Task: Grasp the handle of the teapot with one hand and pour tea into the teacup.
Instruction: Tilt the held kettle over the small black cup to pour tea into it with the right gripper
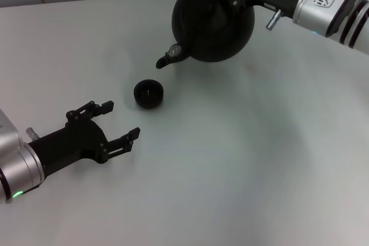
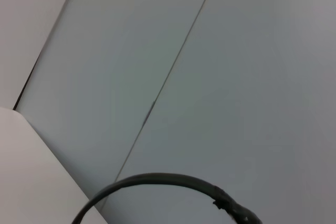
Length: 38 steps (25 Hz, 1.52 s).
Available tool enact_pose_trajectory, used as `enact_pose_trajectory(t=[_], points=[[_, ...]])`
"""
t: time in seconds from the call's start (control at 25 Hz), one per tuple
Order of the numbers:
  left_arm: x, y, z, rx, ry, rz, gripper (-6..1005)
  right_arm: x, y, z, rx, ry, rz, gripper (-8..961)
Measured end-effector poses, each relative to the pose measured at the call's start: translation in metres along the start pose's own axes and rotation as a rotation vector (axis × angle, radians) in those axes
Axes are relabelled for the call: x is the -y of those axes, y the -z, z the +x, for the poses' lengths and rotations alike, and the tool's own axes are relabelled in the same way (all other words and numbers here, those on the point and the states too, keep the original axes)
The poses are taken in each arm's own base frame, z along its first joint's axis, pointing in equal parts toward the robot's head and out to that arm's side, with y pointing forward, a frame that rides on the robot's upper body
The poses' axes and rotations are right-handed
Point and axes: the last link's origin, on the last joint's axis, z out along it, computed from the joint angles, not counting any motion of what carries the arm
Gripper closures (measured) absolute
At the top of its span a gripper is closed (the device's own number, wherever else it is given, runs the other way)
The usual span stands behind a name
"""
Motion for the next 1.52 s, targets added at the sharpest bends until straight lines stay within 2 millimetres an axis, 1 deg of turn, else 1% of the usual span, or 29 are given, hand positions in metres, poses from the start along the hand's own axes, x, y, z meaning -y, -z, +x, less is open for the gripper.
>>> enact_pose_trajectory(t=[0.56,0.96,1.52], points=[[0.001,-0.002,0.002,-0.003,-0.002,-0.003,175,-0.001,-0.012,-0.002,-0.030,0.067,-0.024,870],[0.001,-0.004,0.004,-0.001,-0.002,-0.012,175,-0.002,-0.020,-0.008,-0.026,0.104,-0.044,871],[0.002,-0.007,0.008,-0.005,-0.005,-0.017,175,-0.006,-0.025,-0.005,-0.062,0.149,-0.071,869]])
